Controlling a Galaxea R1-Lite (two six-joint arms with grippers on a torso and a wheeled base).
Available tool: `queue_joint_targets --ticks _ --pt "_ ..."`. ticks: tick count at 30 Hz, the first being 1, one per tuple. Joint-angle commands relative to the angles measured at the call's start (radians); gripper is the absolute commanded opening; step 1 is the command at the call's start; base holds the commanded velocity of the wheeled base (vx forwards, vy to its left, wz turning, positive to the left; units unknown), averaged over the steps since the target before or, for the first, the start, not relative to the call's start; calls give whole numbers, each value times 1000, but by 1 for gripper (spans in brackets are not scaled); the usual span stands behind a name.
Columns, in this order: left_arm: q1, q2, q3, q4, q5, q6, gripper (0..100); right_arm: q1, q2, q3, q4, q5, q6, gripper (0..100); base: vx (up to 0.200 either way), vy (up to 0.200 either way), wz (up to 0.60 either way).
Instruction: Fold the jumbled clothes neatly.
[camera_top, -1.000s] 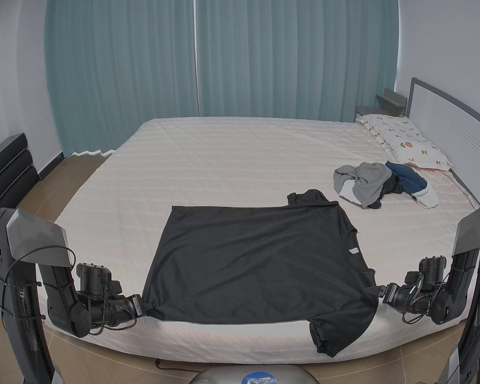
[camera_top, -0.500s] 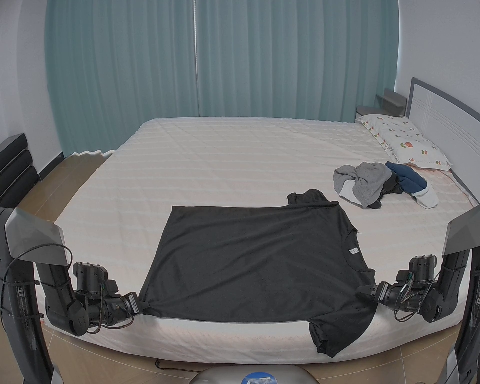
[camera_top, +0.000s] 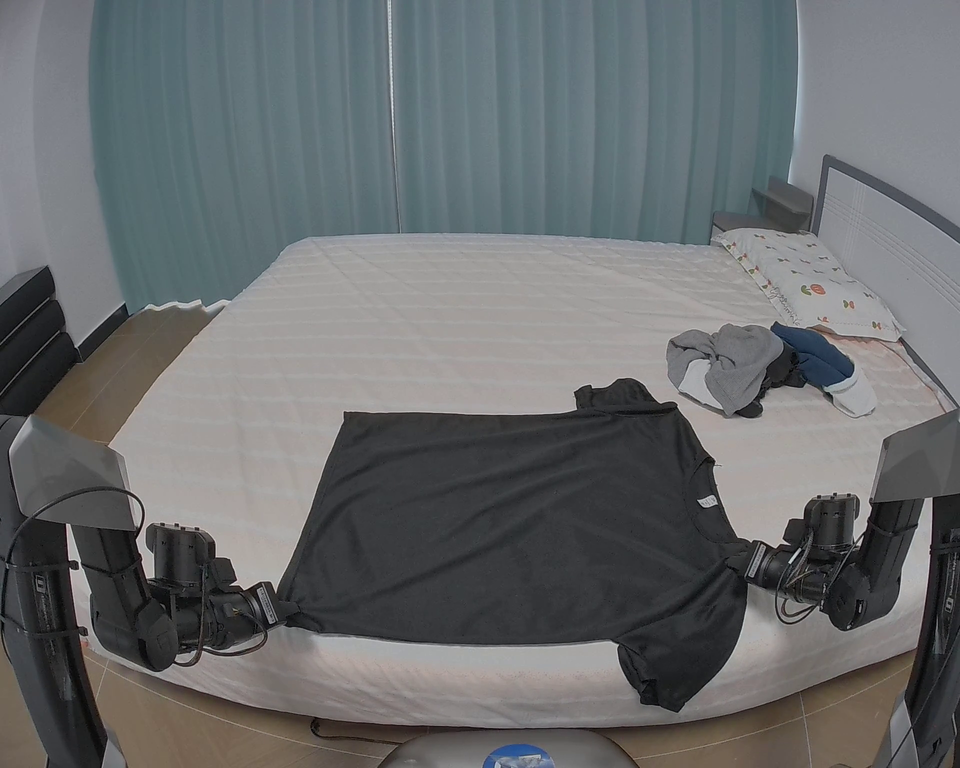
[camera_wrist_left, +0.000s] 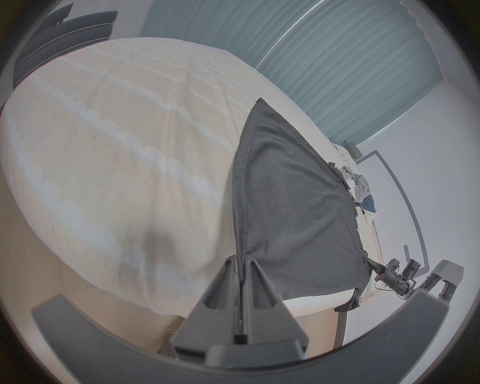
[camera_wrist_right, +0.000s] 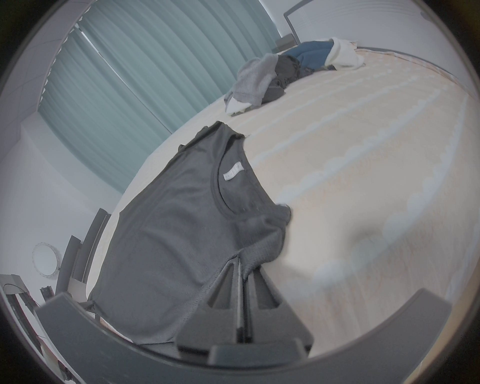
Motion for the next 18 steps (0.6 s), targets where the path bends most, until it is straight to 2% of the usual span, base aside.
queue_joint_targets --ticks 1,6,11,16,17,18 --pt "0 -1 -2 -1 0 -5 0 16 -21 -45 1 -6 -2 0 0 0 0" --pt "0 -1 -2 0 0 -5 0 45 -29 -118 52 -9 -2 0 0 0 0" --pt "0 -1 -2 0 0 -5 0 68 -14 -232 168 -47 -2 0 0 0 0" --pt "0 -1 -2 0 0 -7 0 80 8 -308 211 -58 -2 0 0 0 0" --pt "0 -1 -3 0 0 -5 0 80 12 -325 216 -63 -2 100 0 0 0" --pt "0 -1 -3 0 0 -5 0 80 17 -336 221 -69 -2 100 0 0 0"
